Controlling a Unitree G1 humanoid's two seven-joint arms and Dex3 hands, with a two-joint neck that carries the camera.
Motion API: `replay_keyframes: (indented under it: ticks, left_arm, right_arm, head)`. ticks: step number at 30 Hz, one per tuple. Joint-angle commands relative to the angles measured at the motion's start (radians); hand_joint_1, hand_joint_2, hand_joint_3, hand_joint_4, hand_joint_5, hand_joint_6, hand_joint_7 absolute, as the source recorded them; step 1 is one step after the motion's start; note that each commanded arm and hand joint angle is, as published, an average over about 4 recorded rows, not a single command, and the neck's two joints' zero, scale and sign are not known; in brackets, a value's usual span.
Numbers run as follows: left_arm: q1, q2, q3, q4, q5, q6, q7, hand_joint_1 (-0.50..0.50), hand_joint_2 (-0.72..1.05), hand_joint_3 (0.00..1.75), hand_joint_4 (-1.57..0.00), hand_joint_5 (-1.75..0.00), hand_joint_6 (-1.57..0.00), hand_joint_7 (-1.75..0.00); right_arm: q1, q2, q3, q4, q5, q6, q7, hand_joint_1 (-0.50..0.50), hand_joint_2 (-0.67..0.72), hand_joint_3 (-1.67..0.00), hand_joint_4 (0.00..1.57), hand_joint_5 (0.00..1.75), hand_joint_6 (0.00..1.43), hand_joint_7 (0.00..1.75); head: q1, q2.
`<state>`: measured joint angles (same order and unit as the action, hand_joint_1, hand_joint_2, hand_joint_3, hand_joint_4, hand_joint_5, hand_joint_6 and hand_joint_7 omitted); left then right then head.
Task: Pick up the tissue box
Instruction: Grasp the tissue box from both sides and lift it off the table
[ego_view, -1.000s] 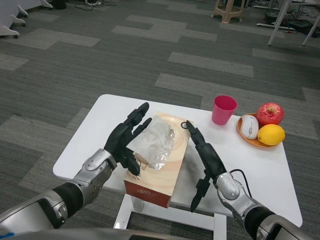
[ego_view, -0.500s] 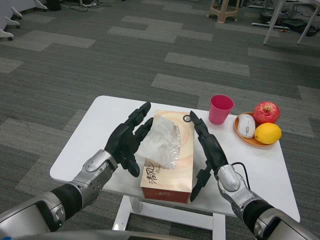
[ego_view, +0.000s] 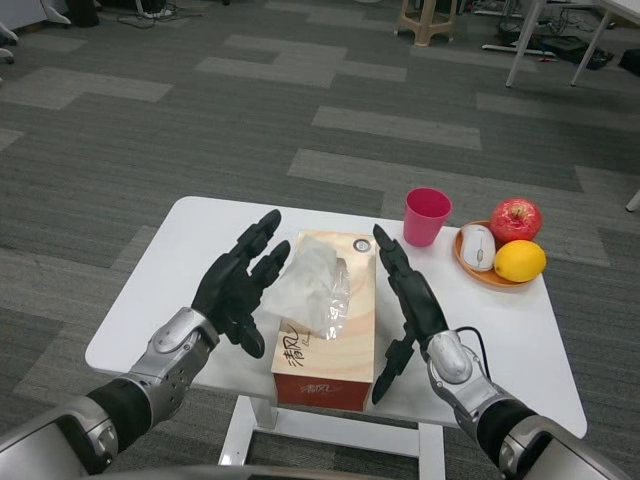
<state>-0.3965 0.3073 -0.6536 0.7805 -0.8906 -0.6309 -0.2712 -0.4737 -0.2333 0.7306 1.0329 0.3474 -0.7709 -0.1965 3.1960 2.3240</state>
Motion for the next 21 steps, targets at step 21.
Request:
replay_keyframes:
  ticks: [21]
  left_arm:
    - [-0.075,-0.016,0.011,0.316,0.368,-0.055,0.000,0.50,-0.46,0.00,0.00,0.00,0.00,0.00]
  right_arm:
    - [0.022,0.002,0.000,0.116,0.005,-0.002,-0.004,-0.46,0.66,0.00,0.00,0.00,0.00,0.00]
  head:
    - [0.002,-0.012]
